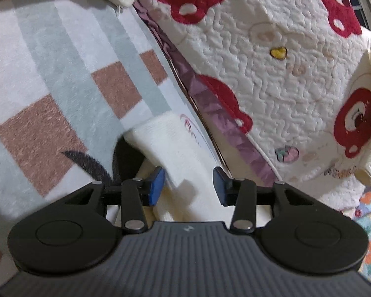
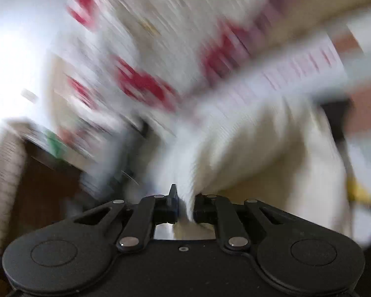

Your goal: Fold clothes

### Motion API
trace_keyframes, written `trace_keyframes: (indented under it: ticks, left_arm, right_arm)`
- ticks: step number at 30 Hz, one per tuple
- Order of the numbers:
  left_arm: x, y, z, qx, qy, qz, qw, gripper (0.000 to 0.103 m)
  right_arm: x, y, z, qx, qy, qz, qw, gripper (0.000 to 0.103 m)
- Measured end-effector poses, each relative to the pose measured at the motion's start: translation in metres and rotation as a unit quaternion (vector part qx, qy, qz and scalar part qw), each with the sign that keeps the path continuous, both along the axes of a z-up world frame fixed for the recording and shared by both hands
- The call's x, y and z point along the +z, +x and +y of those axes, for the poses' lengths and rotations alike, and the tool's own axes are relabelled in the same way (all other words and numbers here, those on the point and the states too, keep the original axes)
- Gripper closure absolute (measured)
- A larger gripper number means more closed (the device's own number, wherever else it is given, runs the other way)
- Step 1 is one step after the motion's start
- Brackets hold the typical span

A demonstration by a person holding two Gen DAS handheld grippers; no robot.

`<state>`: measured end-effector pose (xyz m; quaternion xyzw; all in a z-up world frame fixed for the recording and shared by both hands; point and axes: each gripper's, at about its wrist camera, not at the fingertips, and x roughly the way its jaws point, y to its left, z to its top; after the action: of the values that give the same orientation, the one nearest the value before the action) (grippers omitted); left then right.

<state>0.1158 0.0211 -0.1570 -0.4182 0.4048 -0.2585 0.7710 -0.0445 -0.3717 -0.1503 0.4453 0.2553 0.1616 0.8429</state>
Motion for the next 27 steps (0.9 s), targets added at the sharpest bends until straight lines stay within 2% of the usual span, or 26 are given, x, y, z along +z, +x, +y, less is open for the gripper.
trace_keyframes:
  ticks: [2, 6, 9, 12, 14, 15, 18, 20, 25, 27]
  left_arm:
    - [0.005, -0.003, 0.001, -0.015, 0.003, -0.005, 0.9999, 0.057]
    - [0.006, -0.004, -0.01, -0.052, 0.007, 0.006, 0.9986, 0.055]
    - [0.007, -0.01, -0.02, -0.06, 0.049, 0.017, 0.9969, 0.055]
    - [0.014, -0.018, -0.027, -0.069, 0.084, -0.013, 0.994, 0.053]
    - [0.015, -0.019, -0.029, -0.08, 0.08, -0.024, 0.9933, 0.053]
    - [0.016, -0.02, -0.031, -0.083, 0.076, -0.029, 0.9932, 0.053]
    - [0.016, -0.024, -0.035, -0.081, 0.078, -0.042, 0.9927, 0.052]
    - [0.014, -0.024, -0.038, -0.077, 0.071, -0.047, 0.9934, 0.052]
    - [0.002, -0.021, -0.04, -0.07, 0.031, -0.034, 0.9965, 0.052]
    - [0.001, -0.021, -0.044, -0.074, 0.043, -0.034, 0.9958, 0.052]
  right_arm:
    - [0.013, -0.007, -0.024, -0.022, 0.003, -0.009, 1.0, 0.09]
    - [0.007, -0.013, -0.049, -0.045, -0.054, 0.05, 0.996, 0.086]
    - [-0.004, -0.013, -0.042, -0.049, -0.069, 0.063, 0.994, 0.081]
    - [-0.011, -0.009, -0.033, -0.061, -0.061, 0.058, 0.995, 0.078]
    - [-0.012, -0.006, -0.033, -0.068, -0.074, 0.064, 0.993, 0.054]
    - [-0.01, -0.009, -0.034, -0.066, -0.088, 0.065, 0.992, 0.052]
    - [-0.002, -0.019, -0.031, -0.052, -0.141, 0.059, 0.987, 0.046]
    - [0.0, -0.024, -0.027, -0.031, -0.18, 0.055, 0.982, 0.036]
    - [-0.004, -0.021, -0.017, 0.035, -0.237, 0.052, 0.969, 0.036]
    - [-0.006, -0.012, -0.01, 0.063, -0.248, 0.049, 0.965, 0.036]
